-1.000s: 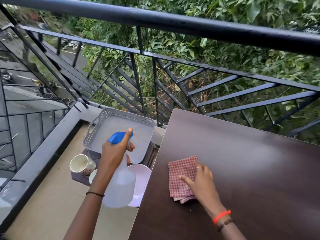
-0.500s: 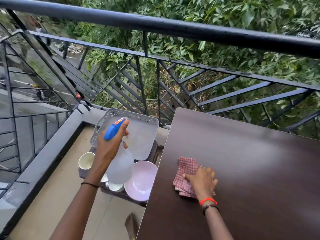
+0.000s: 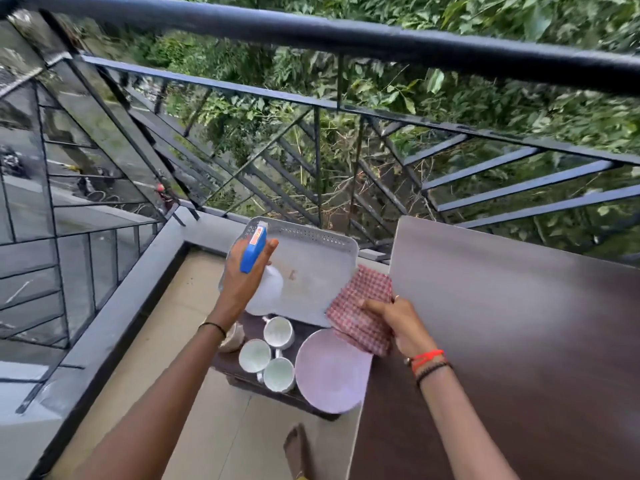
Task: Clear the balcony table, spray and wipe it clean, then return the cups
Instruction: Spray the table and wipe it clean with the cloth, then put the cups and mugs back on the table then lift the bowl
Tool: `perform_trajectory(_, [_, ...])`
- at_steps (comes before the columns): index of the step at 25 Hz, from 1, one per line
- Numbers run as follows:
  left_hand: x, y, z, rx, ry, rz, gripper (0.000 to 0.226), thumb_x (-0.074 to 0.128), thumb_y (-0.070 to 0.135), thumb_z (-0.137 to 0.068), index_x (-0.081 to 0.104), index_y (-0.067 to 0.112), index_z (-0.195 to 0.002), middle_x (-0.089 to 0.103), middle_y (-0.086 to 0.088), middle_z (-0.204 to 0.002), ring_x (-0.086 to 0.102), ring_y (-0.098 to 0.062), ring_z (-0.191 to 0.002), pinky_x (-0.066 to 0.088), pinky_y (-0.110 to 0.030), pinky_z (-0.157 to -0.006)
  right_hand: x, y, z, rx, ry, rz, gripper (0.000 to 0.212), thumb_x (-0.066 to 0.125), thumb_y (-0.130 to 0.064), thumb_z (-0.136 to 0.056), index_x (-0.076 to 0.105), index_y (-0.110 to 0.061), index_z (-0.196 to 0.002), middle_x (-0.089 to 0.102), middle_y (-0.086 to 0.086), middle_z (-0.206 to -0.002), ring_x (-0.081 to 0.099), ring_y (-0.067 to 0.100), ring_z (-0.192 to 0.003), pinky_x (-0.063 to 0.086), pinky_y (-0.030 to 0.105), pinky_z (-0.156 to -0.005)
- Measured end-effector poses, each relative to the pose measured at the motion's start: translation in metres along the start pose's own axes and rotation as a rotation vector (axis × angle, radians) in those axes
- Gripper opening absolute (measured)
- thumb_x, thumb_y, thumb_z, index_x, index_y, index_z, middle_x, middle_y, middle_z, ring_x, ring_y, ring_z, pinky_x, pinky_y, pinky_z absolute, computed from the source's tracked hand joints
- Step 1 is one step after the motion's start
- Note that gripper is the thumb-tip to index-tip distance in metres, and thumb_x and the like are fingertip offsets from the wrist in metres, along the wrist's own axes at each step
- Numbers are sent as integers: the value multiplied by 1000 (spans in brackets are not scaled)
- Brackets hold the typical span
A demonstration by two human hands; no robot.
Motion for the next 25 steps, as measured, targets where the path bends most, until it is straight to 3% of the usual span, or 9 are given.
perform_trajectory(3, [-5, -36, -32, 16, -42, -1, 22, 65, 30, -93, 52, 27, -75, 61, -30, -85, 59, -15, -67, 40, -9, -60, 52, -4, -36, 34, 0, 1, 15, 68, 8, -76, 63, -2, -87, 67, -4, -53, 61, 4, -40, 48, 14, -40])
perform_trajectory(5, [-3, -54, -49, 41, -44, 20, 19, 65, 25, -94, 53, 26, -79, 59, -31, -88, 63, -16, -72, 42, -8, -60, 77, -2, -62, 33, 22, 14, 12, 67, 8, -77, 63, -3, -81, 63, -9, -44, 59, 3, -38, 46, 12, -39])
perform_trajectory(8, [6, -92, -75, 6, -62, 34, 18, 63, 26, -95, 57, 10, -88, 59, -33, -92, 58, 2, -66, 43, -7, -60, 98, 11, -101, 48, 55, 42, 17, 70, 6, -75, 61, -9, -76, 66, -2, -60, 62, 11, -52, 49, 15, -43])
perform_trajectory(12, [19, -148, -109, -60, -61, 54, 33, 60, 56, -88, 61, 23, -93, 66, -21, -94, 59, 2, -70, 43, -13, -64, 110, 37, -149, 70, 86, 117, 17, 70, 5, -73, 61, -9, -75, 65, 7, -76, 61, 17, -64, 53, 26, -60])
perform_trajectory(15, [24, -172, -123, -81, -29, 49, 52, 61, 53, -89, 63, 3, -101, 64, -19, -97, 61, 9, -72, 41, -7, -65, 123, 48, -175, 72, 56, 133, 19, 69, 7, -73, 62, -8, -80, 67, 11, -83, 65, 25, -74, 57, 35, -71])
perform_trajectory(17, [27, -188, -129, -65, -24, 50, 64, 58, 66, -84, 62, 4, -102, 61, -16, -97, 65, -7, -83, 45, -13, -72, 133, 52, -190, 86, 2, 140, 18, 68, 7, -74, 63, -7, -85, 68, 13, -92, 65, 29, -85, 56, 41, -82])
perform_trajectory(19, [28, -199, -132, -63, -29, 69, 65, 57, 69, -83, 61, 7, -104, 59, -12, -99, 65, -24, -90, 49, -24, -80, 140, 56, -201, 101, -67, 148, 19, 67, 6, -76, 63, -3, -92, 68, 12, -92, 66, 26, -84, 56, 38, -80])
perform_trajectory(22, [30, -197, -134, -38, -54, 66, 55, 61, 61, -86, 61, 9, -105, 57, -11, -101, 63, -19, -91, 51, -31, -82, 147, 58, -213, 101, -110, 183, 41, 72, 4, -72, 58, 4, -111, 68, 17, -104, 67, 27, -89, 57, 36, -77])
perform_trajectory(25, [28, -194, -126, 20, -74, 31, 42, 70, 46, -86, 60, 9, -105, 56, -15, -100, 57, -18, -91, 47, -28, -80, 144, 59, -219, 49, -50, 318, 40, 75, 2, -71, 58, -2, -107, 67, 18, -110, 66, 31, -98, 54, 43, -88])
Point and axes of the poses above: each hand's wrist, its own z-axis away from the middle knuckle, its own x-axis out of the palm, y = z × x, the point moved 7 cm from there along -z, towards the middle knuckle
